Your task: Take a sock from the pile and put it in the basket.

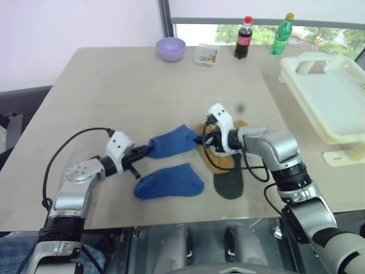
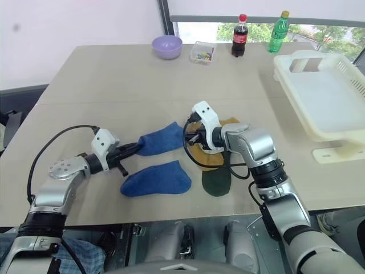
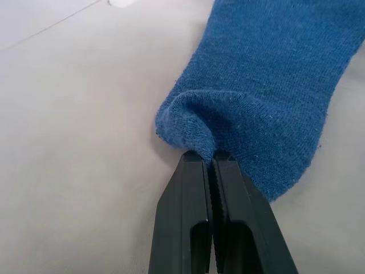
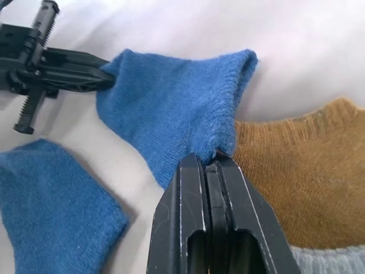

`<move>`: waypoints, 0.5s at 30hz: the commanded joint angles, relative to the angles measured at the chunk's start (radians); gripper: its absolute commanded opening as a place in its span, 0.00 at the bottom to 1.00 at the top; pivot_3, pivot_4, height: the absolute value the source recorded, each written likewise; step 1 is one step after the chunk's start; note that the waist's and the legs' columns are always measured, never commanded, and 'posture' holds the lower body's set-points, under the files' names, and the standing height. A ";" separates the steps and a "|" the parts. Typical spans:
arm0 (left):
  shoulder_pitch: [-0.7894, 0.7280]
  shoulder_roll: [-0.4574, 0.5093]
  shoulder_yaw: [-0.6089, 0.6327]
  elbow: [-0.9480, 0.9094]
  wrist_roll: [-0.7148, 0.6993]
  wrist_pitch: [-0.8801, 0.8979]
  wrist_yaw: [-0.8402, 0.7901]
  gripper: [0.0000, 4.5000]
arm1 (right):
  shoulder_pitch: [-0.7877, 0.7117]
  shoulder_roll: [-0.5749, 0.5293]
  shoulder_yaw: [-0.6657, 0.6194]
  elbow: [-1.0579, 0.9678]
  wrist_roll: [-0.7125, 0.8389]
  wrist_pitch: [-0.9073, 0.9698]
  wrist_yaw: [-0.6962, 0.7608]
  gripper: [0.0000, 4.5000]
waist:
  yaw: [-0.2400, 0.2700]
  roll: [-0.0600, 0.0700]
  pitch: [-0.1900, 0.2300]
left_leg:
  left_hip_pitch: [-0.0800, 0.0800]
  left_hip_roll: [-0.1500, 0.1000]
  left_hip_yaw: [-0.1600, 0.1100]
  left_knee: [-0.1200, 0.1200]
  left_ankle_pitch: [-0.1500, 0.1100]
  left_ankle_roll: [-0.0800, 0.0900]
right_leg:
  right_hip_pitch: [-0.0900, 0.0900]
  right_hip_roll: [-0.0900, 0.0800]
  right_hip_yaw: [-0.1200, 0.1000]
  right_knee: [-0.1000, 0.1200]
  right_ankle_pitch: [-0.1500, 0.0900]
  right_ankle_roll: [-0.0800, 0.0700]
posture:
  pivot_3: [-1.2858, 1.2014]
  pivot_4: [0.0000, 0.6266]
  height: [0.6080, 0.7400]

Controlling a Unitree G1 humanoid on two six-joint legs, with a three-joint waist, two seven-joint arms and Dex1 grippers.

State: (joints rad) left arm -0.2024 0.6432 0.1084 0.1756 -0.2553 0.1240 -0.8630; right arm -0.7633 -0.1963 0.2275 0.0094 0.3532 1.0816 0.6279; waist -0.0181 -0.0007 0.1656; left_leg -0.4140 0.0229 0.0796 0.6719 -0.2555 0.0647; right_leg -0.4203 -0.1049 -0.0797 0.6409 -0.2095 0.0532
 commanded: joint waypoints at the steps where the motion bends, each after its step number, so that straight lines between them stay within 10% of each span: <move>1: 0.013 -0.027 0.042 0.007 -0.029 0.001 0.034 0.00 | -0.011 0.000 -0.016 -0.069 0.020 -0.017 -0.001 0.00 | 0.001 0.000 0.000 | 0.000 0.000 0.000 0.000 0.000 0.000 | 0.000 0.000 0.000 0.000 0.000 0.000 | 0.52 0.24 0.95; 15: 0.101 -0.077 0.082 -0.145 -0.103 0.029 0.049 0.00 | 0.023 0.044 -0.043 -0.056 0.052 -0.051 -0.007 0.00 | 0.001 -0.001 0.001 | -0.003 0.000 0.001 -0.001 0.000 -0.001 | -0.001 0.000 0.000 -0.004 0.000 0.000 | 0.52 0.24 0.95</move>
State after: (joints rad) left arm -0.1039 0.5655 0.1833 0.0733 -0.3410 0.1551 -0.8202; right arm -0.7333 -0.1663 0.2092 -0.0219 0.3796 1.0634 0.6205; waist -0.0175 -0.0019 0.1666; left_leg -0.4172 0.0229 0.0802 0.6714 -0.2554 0.0643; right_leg -0.4215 -0.1044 -0.0802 0.6369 -0.2096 0.0532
